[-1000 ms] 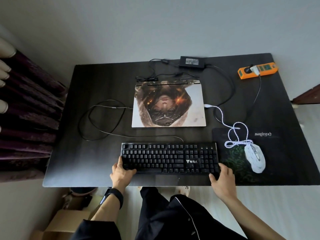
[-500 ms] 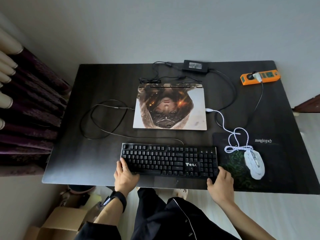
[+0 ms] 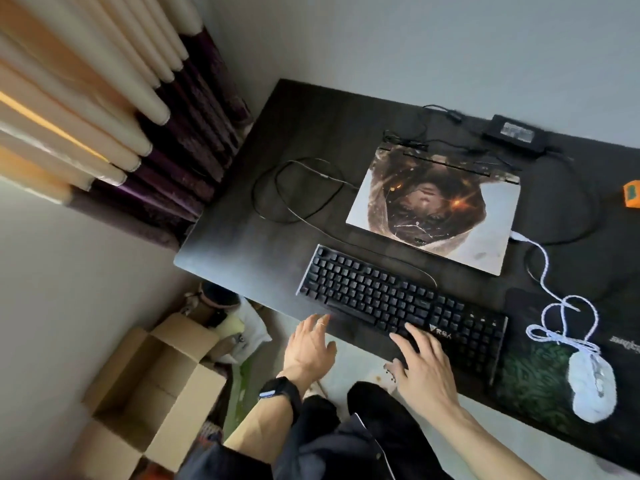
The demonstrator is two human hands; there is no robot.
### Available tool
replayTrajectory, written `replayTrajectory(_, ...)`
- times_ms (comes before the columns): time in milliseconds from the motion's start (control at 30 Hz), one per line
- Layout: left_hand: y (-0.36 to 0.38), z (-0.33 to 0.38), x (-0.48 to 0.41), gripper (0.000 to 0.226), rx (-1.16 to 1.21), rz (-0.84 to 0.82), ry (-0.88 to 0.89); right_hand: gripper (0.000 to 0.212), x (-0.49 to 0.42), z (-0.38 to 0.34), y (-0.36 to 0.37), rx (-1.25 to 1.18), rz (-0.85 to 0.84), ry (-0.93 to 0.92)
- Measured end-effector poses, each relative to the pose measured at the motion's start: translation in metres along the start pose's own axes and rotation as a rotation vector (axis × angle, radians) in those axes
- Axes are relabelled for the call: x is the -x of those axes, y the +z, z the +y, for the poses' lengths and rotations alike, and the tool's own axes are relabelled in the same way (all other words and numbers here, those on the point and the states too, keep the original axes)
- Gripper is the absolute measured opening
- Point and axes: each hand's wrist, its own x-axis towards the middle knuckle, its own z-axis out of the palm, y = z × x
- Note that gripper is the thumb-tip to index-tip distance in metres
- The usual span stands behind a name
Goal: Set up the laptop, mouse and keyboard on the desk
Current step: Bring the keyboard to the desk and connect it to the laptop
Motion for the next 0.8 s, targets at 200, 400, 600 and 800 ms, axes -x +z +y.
replayTrajectory(200,-0.005,-0.055,0.051,0.057,0.154,0.122,-0.184,0.046,-0.029,-0.071,0.008,-0.065,-0.082,-0.268)
replayTrajectory(400,0.0,-0.125,0.108,0.058,0.289,0.239,-0.31,0.04,-0.035,-0.144,0.014,-0.085,-0.159,-0.419)
replayTrajectory(600,0.016,-0.183,0.16,0.053,0.347,0.319,-0.304,0.037,0.007,-0.201,0.026,-0.079,-0.198,-0.487)
replayTrajectory(800,0.019,-0.209,0.185,0.05,0.272,0.278,-0.163,0.033,0.077,-0.227,0.021,-0.247,-0.094,-0.319)
